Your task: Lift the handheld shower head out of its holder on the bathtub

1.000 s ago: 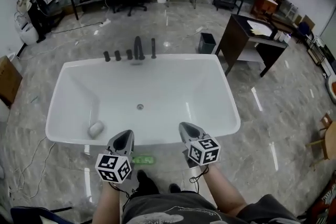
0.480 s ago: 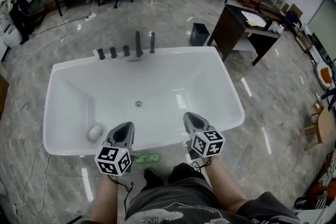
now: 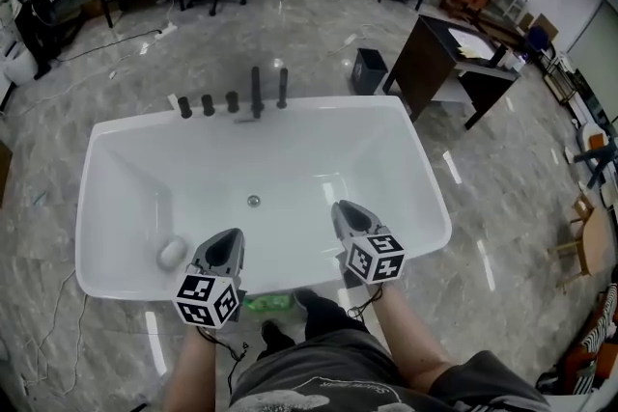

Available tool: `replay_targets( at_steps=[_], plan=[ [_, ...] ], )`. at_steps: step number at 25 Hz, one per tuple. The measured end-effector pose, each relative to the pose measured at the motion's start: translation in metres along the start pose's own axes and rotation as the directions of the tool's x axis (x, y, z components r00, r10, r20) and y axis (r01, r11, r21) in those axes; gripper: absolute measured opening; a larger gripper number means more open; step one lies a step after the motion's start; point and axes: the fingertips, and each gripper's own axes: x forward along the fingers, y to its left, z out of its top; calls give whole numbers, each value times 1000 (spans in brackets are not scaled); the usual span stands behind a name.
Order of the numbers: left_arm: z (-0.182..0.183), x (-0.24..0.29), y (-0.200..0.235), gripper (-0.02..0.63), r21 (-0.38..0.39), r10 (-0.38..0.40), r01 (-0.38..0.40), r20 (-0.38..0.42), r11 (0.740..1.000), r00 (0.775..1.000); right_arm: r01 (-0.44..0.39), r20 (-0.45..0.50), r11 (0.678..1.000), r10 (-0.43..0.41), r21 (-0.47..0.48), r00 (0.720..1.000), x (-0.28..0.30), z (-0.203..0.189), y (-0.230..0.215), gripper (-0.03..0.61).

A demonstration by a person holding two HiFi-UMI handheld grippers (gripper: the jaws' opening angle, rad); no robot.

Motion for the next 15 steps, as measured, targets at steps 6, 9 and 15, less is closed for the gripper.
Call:
replay_targets(
  at_steps=[6, 9, 15],
  plan=[
    [13, 51, 11, 15, -9, 60, -60, -15, 998, 998, -45, -27, 999, 45, -15, 999, 54, 16, -33, 149],
    [21, 86, 16, 15, -12, 89, -89, -23, 996, 996, -72, -49, 997, 71, -26, 996, 88, 21, -57, 178],
    [34, 156, 33, 15, -35, 160, -161, -32, 986, 987, -132, -68, 988, 127, -77, 990, 165, 37, -103, 186]
  ],
)
